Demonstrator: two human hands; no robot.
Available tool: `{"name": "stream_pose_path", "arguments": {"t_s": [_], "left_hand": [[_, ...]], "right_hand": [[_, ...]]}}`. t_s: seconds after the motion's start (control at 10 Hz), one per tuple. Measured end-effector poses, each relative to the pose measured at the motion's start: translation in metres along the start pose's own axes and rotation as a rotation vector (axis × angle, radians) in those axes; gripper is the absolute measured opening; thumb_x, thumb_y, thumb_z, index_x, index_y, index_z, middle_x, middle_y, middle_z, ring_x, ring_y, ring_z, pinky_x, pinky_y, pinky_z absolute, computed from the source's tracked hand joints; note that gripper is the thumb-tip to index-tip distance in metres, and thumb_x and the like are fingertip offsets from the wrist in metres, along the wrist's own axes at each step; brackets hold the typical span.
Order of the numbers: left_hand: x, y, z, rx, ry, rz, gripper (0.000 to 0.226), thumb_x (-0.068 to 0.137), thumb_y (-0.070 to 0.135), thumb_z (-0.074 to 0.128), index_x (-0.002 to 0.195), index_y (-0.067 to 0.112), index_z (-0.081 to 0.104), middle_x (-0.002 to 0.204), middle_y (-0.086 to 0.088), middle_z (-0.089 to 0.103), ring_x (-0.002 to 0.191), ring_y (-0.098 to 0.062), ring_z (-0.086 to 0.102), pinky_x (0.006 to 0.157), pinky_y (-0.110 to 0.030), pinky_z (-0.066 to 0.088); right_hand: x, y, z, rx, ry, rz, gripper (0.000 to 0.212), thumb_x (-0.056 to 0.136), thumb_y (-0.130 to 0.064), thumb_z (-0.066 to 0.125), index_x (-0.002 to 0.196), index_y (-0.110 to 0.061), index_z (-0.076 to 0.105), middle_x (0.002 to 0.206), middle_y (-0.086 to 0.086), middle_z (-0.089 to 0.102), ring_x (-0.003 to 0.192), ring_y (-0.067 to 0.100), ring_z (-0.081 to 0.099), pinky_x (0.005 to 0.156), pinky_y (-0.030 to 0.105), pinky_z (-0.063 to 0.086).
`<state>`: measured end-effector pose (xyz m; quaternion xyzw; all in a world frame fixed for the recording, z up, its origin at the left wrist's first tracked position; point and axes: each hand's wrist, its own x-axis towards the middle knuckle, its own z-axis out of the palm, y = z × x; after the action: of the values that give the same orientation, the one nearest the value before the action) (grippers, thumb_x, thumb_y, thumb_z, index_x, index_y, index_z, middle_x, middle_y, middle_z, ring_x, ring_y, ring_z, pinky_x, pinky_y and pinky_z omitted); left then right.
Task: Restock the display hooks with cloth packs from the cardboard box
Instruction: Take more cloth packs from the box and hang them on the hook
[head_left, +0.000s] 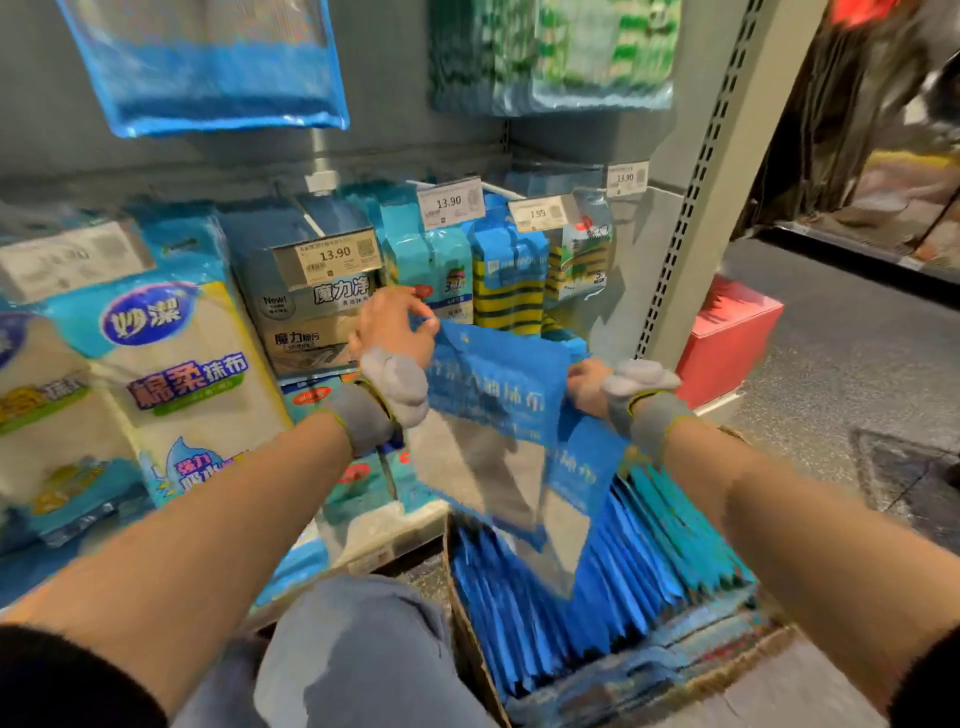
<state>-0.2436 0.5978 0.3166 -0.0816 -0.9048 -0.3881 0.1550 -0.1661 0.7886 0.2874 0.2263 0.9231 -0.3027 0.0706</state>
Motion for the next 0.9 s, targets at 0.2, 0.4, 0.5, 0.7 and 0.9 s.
{"name": "stream_pose_path", "arguments": {"t_s": [0.2, 0.4, 0.5, 0.7, 0.9], "left_hand": [[0.018, 0.031, -0.080, 0.235, 0.064, 0.153, 0.012, 0.088, 0.022, 0.057, 0.096, 0.024, 0.065, 0.119, 0.000, 0.060, 0.125, -0.020, 0.045, 0.110, -0.039, 0.018], [0.028, 0.044, -0.154, 0.059, 0.037, 0.072, 0.007, 0.091, 0.015, 0.044, 0.091, 0.021, 0.050, 0.093, -0.011, 0.061, 0.086, -0.034, 0.055, 0.076, -0.041, 0.045], [0.044, 0.043, -0.194, 0.006, 0.084, 0.047, 0.012, 0.092, 0.013, 0.044, 0.084, 0.022, 0.045, 0.090, -0.007, 0.057, 0.084, -0.029, 0.053, 0.078, -0.038, 0.045], [0.068, 0.041, -0.253, -0.076, 0.121, 0.014, 0.014, 0.087, 0.011, 0.056, 0.079, 0.023, 0.055, 0.112, -0.009, 0.065, 0.110, -0.027, 0.058, 0.087, -0.028, 0.042], [0.086, 0.035, -0.306, -0.131, 0.139, -0.001, 0.020, 0.087, 0.011, 0.060, 0.104, 0.009, 0.071, 0.111, -0.013, 0.069, 0.105, -0.024, 0.062, 0.077, -0.021, 0.045]], "right_hand": [[-0.021, -0.069, -0.069, -0.181, 0.111, -0.267, 0.018, 0.088, -0.020, 0.057, 0.095, -0.012, 0.071, 0.084, 0.007, 0.059, 0.085, 0.019, 0.057, 0.080, 0.025, 0.046], [-0.040, -0.133, -0.113, -0.305, 0.279, -0.350, 0.012, 0.084, -0.031, 0.064, 0.086, -0.022, 0.072, 0.080, -0.003, 0.063, 0.083, 0.017, 0.056, 0.087, 0.032, 0.045], [-0.041, -0.181, -0.126, -0.276, 0.503, -0.394, 0.013, 0.088, -0.020, 0.057, 0.084, -0.029, 0.064, 0.068, -0.016, 0.050, 0.093, 0.016, 0.056, 0.092, 0.036, 0.029], [-0.047, -0.261, -0.135, -0.032, 0.582, -0.674, 0.017, 0.096, -0.023, 0.047, 0.086, -0.029, 0.058, 0.104, -0.002, 0.067, 0.106, 0.025, 0.058, 0.095, 0.040, 0.034], [-0.073, -0.343, -0.144, -0.063, 0.592, -0.901, 0.019, 0.096, -0.027, 0.051, 0.096, -0.017, 0.067, 0.089, -0.004, 0.067, 0.103, 0.026, 0.059, 0.098, 0.039, 0.033]]}}
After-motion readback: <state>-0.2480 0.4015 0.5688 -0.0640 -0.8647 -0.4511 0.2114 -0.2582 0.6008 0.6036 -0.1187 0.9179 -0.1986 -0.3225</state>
